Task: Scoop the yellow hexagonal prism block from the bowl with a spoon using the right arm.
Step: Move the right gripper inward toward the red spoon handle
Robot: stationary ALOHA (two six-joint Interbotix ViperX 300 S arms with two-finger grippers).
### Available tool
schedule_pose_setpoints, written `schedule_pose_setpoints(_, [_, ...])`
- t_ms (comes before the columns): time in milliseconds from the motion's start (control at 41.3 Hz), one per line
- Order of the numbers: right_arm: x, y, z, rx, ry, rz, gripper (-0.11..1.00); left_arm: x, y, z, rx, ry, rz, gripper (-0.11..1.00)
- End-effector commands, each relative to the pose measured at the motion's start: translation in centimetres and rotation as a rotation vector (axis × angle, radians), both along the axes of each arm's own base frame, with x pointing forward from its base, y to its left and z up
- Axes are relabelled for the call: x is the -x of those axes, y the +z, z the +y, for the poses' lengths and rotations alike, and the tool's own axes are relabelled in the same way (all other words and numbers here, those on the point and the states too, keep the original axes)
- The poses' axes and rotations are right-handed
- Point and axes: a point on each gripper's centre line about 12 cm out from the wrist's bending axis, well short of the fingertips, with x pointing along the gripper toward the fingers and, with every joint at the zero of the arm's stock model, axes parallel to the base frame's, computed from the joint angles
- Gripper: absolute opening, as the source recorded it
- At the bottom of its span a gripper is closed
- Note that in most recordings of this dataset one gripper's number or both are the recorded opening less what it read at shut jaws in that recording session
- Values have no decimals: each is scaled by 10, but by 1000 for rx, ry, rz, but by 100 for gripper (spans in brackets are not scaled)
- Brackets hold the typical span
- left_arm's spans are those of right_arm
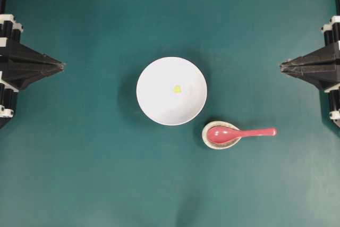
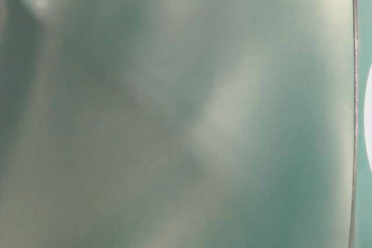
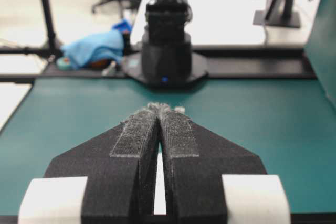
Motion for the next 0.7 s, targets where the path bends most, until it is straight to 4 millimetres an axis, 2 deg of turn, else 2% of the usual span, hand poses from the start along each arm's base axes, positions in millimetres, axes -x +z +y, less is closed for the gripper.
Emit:
schedule_pose_setpoints(0, [-2,5,1,-6,4,-9,0,-3,10,0,-2,-2,-32,0])
schedule_pose_setpoints(48, [-3,5,0,-27,3,-6,0,-3,9,0,-9,-3,-34,2])
schedule_pose_setpoints(460, [-3,6,1,-35,5,-8,2,-3,8,0,-23,-2,-26,0])
schedule_pose_setpoints(532, [-4,4,1,-35,8,0,17,-3,8,0,-23,-2,-24,0])
schedule_pose_setpoints(629, [-6,0,2,-35,9,25,45,-3,9,0,-23,-2,-24,0])
schedule_pose_setpoints(677, [-7,-3,2,-35,9,37,56,-2,10,0,-23,-2,-28,0])
